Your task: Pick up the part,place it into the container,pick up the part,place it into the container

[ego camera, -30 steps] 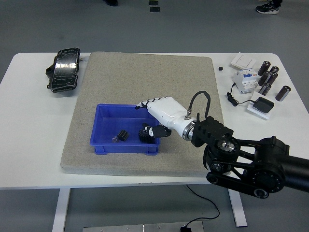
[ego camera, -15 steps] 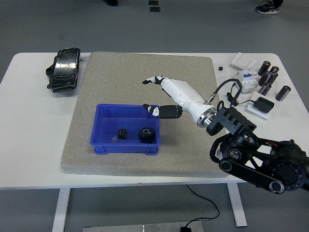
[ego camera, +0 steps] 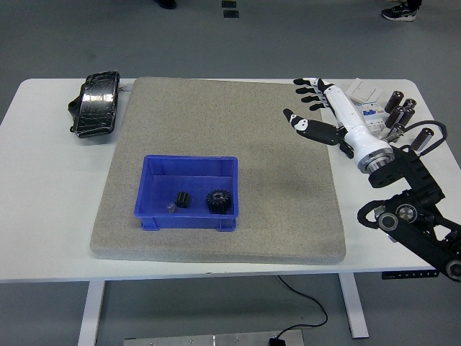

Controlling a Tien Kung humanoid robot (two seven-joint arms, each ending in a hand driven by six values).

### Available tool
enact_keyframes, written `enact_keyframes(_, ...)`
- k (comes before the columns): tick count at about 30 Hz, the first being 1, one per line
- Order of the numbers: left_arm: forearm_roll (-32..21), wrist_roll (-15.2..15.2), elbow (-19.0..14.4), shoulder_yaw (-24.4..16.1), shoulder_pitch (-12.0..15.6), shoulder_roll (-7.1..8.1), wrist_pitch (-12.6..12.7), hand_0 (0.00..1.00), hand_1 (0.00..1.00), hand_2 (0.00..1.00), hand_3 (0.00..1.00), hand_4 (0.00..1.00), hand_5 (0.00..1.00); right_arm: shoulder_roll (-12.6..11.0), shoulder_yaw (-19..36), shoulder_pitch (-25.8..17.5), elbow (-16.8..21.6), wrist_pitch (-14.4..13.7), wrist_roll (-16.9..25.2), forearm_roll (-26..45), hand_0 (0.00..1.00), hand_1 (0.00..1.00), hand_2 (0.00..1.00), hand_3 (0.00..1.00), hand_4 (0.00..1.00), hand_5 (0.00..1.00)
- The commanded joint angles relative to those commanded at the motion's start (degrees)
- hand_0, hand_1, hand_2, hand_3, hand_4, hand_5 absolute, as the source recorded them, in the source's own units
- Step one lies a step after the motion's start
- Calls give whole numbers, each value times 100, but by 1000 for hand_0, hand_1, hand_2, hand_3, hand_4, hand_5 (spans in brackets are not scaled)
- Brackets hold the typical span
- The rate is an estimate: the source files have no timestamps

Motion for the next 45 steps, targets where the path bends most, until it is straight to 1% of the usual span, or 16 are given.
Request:
enact_keyframes(1, 0, -2, 2, 0, 2, -4, -2, 674, 669, 609, 561, 469, 537, -26, 154, -125, -33, -1, 14, 2, 605, 697, 735, 864, 662, 323)
enact_keyframes(6, -4, -15, 16, -5, -5, -15, -17, 674, 669, 609, 561, 469, 537, -67, 602, -491, -65, 16, 21, -109, 605, 697, 735, 864, 662, 323)
enact_keyframes(11, -42, -29, 29, 9, -8, -29, -40, 675, 669, 608, 563, 469, 536, -46, 980, -931, -16, 109, 136, -75, 607, 698, 738, 864, 661, 326)
enact_keyframes(15, -66, -9, 28, 27, 5, -35, -67, 674, 669, 608, 564, 473, 528, 78, 1297, -1301, -25, 274, 451, 359, 610, 689, 737, 852, 668, 321)
enact_keyframes(18, -77, 0, 31, 32, 10, -39, -81, 674, 669, 608, 564, 473, 528, 248, 1578, -1550, -97, 418, 714, 772, 610, 689, 737, 852, 668, 321)
enact_keyframes(19, -81, 1, 32, 34, 11, -41, -85, 674, 669, 608, 565, 476, 522, 300, 1662, -1610, -122, 457, 786, 907, 609, 690, 746, 820, 684, 336)
enact_keyframes(22, -90, 4, 36, 42, 14, -49, -101, 674, 669, 608, 565, 476, 522, 486, 1970, -1813, -232, 573, 1081, 1455, 609, 690, 746, 820, 684, 336)
enact_keyframes(24, -89, 8, 37, 40, 18, -51, -106, 674, 669, 608, 565, 476, 522, 547, 2095, -1890, -288, 634, 1214, 1762, 609, 690, 746, 820, 684, 336)
enact_keyframes(25, -88, 9, 38, 39, 19, -50, -108, 674, 668, 609, 565, 480, 522, 566, 2142, -1918, -313, 666, 1265, 1912, 629, 699, 800, 785, 705, 351)
enact_keyframes(30, -74, 15, 41, 26, 25, -46, -116, 674, 668, 609, 565, 480, 522, 613, 2273, -2004, -437, 878, 1473, 2683, 629, 699, 800, 785, 705, 351)
enact_keyframes(32, -69, 17, 43, 21, 21, -45, -121, 674, 668, 609, 565, 481, 521, 638, 2305, -2014, -485, 982, 1547, 3008, 631, 699, 800, 781, 721, 368)
enact_keyframes(41, -67, 21, 43, 25, 9, -45, -124, 674, 668, 607, 568, 482, 520, 734, 2433, -2027, -661, 1432, 1769, 4347, 626, 700, 797, 770, 725, 382)
enact_keyframes(45, -68, 20, 41, 25, 9, -42, -122, 674, 669, 608, 566, 482, 521, 752, 2484, -2041, -706, 1523, 1811, 4825, 623, 700, 792, 769, 732, 388)
